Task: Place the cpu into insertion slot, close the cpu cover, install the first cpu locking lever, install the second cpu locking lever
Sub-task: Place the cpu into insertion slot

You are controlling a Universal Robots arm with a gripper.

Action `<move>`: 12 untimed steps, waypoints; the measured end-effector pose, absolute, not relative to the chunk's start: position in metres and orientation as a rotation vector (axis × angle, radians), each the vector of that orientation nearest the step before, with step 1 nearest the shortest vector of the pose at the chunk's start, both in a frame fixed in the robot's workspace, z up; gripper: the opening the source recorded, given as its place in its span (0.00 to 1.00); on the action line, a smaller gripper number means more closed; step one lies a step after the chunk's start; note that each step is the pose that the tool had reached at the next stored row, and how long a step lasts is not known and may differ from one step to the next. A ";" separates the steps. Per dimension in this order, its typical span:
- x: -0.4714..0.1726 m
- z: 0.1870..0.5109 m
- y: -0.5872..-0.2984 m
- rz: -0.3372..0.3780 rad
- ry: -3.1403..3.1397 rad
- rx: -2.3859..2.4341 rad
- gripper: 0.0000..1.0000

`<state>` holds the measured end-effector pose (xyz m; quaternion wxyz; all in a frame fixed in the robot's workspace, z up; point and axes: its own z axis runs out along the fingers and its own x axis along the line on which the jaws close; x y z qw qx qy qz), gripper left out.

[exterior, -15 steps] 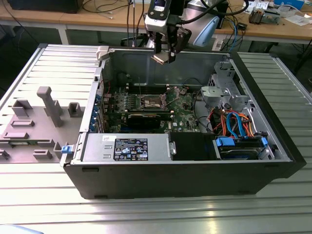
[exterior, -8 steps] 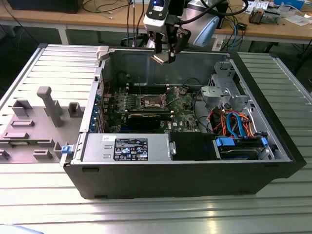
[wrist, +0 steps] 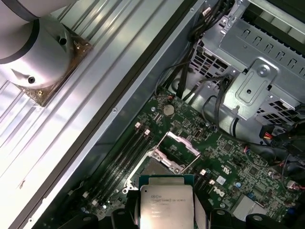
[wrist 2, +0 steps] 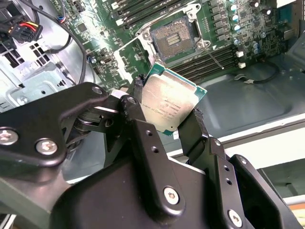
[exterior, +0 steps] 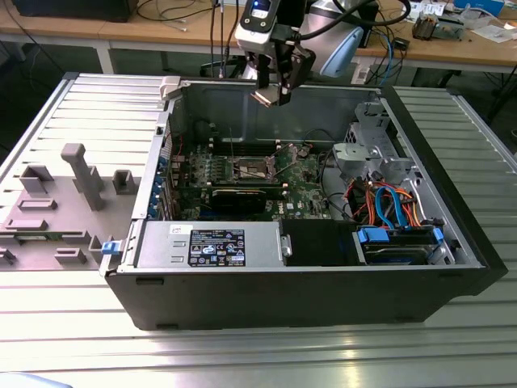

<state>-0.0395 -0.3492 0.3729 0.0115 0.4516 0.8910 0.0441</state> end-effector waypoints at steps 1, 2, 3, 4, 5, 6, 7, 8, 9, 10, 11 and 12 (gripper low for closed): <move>-0.039 0.373 -0.349 0.137 2.771 1.422 0.55; -0.039 0.373 -0.349 0.137 2.766 1.432 0.55; -0.039 0.373 -0.349 0.137 2.763 1.438 0.55; -0.040 0.373 -0.349 0.137 2.759 1.444 0.55; -0.039 0.373 -0.349 0.137 2.755 1.453 0.55; -0.039 0.373 -0.349 0.137 2.753 1.456 0.55; -0.039 0.373 -0.349 0.137 2.752 1.458 0.55; -0.039 0.373 -0.349 0.137 2.751 1.460 0.55; -0.040 0.373 -0.349 0.137 2.750 1.462 0.55; -0.039 0.373 -0.349 0.137 2.749 1.463 0.55; -0.040 0.373 -0.349 0.136 2.729 1.498 0.55; -0.041 0.372 -0.349 0.134 2.676 1.585 0.55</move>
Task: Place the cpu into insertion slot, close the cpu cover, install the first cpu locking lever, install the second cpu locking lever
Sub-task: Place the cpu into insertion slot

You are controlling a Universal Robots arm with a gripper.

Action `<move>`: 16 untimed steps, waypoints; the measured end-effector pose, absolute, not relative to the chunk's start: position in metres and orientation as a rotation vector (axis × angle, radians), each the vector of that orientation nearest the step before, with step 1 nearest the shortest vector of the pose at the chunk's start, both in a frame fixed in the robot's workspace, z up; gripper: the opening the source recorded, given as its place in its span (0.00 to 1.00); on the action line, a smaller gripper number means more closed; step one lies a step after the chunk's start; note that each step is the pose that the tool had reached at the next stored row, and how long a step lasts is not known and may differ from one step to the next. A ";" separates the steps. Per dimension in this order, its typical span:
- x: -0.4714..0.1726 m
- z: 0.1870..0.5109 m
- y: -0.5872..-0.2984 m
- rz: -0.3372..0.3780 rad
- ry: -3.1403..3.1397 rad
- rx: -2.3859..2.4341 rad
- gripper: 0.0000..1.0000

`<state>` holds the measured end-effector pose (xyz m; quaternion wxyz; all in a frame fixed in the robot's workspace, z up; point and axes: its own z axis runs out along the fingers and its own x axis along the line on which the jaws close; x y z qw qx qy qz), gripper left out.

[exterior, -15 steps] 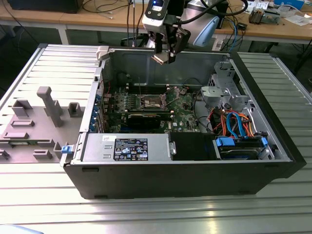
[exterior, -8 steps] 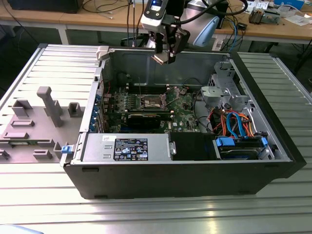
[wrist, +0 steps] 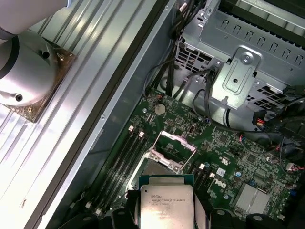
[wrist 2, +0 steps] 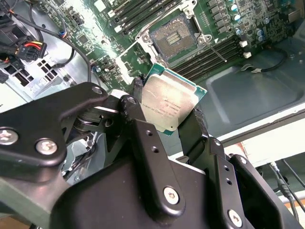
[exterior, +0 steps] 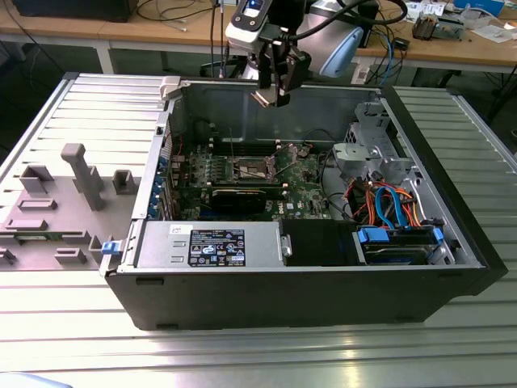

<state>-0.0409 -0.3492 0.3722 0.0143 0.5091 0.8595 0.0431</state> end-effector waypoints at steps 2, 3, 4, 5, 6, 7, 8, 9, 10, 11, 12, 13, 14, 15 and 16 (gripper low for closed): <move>-0.041 0.372 -0.349 0.135 2.676 1.585 0.55; -0.041 0.372 -0.349 0.135 2.675 1.586 0.55; -0.041 0.372 -0.349 0.135 2.675 1.586 0.55; -0.041 0.372 -0.349 0.134 2.675 1.586 0.55; -0.041 0.372 -0.349 0.134 2.675 1.586 0.55; -0.041 0.372 -0.349 0.135 2.675 1.586 0.55; -0.041 0.372 -0.349 0.135 2.675 1.586 0.55; -0.041 0.372 -0.349 0.134 2.674 1.588 0.55; -0.041 0.372 -0.349 0.134 2.672 1.591 0.55; -0.041 0.372 -0.349 0.134 2.667 1.599 0.55; -0.041 0.372 -0.349 0.134 2.663 1.606 0.55; -0.041 0.372 -0.349 0.134 2.658 1.613 0.55; -0.041 0.372 -0.349 0.134 2.653 1.620 0.55; -0.041 0.371 -0.349 0.134 2.649 1.627 0.55; -0.041 0.371 -0.349 0.133 2.642 1.638 0.55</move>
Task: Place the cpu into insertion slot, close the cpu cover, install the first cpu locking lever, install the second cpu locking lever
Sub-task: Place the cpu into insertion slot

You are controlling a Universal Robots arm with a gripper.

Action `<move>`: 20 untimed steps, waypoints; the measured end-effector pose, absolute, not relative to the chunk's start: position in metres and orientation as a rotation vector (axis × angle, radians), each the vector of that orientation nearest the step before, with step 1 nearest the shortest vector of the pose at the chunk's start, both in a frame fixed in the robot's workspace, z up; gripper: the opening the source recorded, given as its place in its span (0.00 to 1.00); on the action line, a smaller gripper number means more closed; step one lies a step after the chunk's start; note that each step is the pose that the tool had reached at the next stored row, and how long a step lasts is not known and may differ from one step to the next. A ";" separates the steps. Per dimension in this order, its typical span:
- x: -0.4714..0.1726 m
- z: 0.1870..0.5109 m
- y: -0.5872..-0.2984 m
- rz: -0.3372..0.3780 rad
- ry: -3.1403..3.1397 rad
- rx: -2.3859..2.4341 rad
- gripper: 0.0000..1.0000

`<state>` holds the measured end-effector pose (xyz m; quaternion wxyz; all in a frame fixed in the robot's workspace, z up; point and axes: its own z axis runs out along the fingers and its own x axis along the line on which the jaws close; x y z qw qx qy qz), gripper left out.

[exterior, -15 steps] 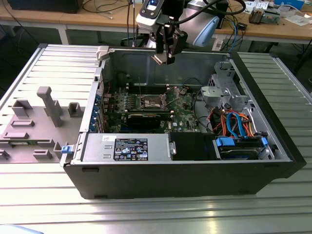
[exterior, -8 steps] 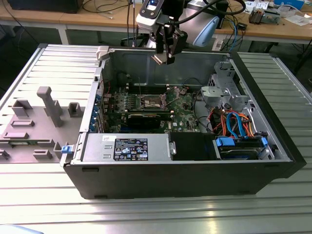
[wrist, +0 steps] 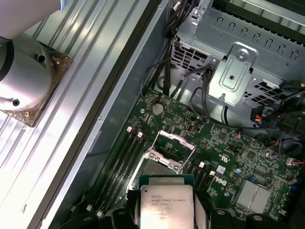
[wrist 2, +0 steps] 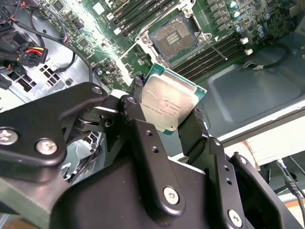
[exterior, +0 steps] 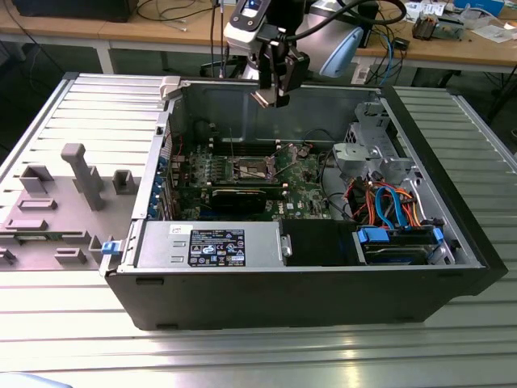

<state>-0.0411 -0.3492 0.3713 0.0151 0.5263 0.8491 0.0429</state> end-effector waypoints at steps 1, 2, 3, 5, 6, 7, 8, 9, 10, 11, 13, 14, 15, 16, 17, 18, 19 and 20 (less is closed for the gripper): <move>-0.041 0.371 -0.349 0.133 2.638 1.643 0.55; -0.041 0.371 -0.349 0.133 2.638 1.643 0.55; -0.041 0.371 -0.349 0.133 2.638 1.643 0.55; -0.041 0.371 -0.349 0.133 2.638 1.643 0.55; -0.041 0.371 -0.349 0.133 2.638 1.643 0.55; -0.041 0.371 -0.349 0.133 2.638 1.643 0.55; -0.041 0.371 -0.349 0.133 2.638 1.644 0.55; -0.041 0.371 -0.349 0.133 2.635 1.649 0.55; -0.041 0.371 -0.349 0.133 2.632 1.653 0.55; -0.042 0.371 -0.349 0.133 2.625 1.663 0.55; -0.042 0.371 -0.349 0.133 2.617 1.676 0.55; -0.042 0.371 -0.349 0.132 2.609 1.687 0.55; -0.042 0.371 -0.349 0.132 2.604 1.695 0.55; -0.042 0.371 -0.349 0.132 2.596 1.706 0.55; -0.042 0.371 -0.349 0.132 2.590 1.715 0.55; -0.042 0.371 -0.349 0.132 2.583 1.725 0.55; -0.042 0.370 -0.349 0.131 2.572 1.740 0.55; -0.042 0.370 -0.349 0.131 2.563 1.752 0.55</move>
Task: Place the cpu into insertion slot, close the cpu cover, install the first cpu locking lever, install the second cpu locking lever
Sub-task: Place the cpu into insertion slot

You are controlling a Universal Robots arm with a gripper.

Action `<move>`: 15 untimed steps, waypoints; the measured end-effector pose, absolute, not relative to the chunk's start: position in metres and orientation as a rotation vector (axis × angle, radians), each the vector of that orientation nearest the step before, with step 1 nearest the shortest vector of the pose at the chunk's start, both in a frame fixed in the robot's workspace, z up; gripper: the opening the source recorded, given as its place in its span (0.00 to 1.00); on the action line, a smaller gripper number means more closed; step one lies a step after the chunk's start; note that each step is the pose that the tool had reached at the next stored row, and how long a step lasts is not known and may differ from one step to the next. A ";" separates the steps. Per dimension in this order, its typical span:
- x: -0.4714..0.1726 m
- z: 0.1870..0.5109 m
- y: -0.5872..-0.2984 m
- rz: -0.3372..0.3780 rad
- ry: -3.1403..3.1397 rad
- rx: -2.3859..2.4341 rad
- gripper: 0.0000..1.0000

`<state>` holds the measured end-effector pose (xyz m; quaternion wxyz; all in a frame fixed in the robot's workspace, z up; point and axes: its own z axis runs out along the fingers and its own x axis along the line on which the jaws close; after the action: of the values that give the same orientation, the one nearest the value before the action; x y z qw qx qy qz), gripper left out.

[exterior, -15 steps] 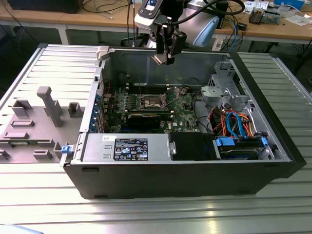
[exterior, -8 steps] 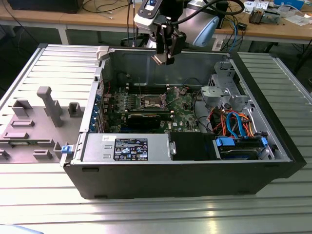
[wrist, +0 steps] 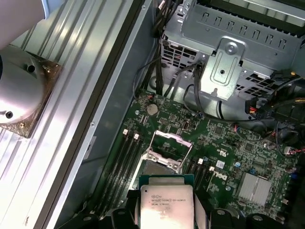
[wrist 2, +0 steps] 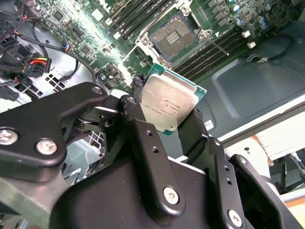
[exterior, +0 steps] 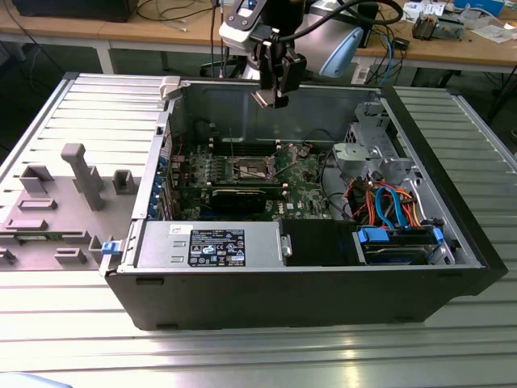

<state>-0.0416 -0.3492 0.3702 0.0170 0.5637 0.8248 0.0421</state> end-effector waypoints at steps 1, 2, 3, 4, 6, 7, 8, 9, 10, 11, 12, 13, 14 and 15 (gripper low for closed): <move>-0.042 0.370 -0.349 0.131 2.557 1.760 0.55; -0.042 0.370 -0.349 0.131 2.556 1.761 0.55; -0.042 0.370 -0.349 0.131 2.556 1.762 0.55; -0.042 0.370 -0.349 0.131 2.556 1.762 0.55; -0.042 0.370 -0.349 0.131 2.556 1.762 0.55; -0.042 0.370 -0.349 0.131 2.556 1.762 0.55; -0.042 0.370 -0.349 0.131 2.556 1.762 0.55; -0.042 0.370 -0.349 0.131 2.556 1.762 0.55; -0.042 0.370 -0.349 0.131 2.555 1.763 0.55; -0.042 0.370 -0.349 0.131 2.554 1.765 0.55; -0.042 0.370 -0.349 0.131 2.552 1.768 0.55; -0.042 0.370 -0.349 0.131 2.549 1.772 0.55; -0.042 0.370 -0.349 0.130 2.541 1.783 0.55; -0.042 0.370 -0.349 0.130 2.535 1.791 0.55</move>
<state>-0.0416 -0.3492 0.3700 0.0177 0.5764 0.8159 0.0419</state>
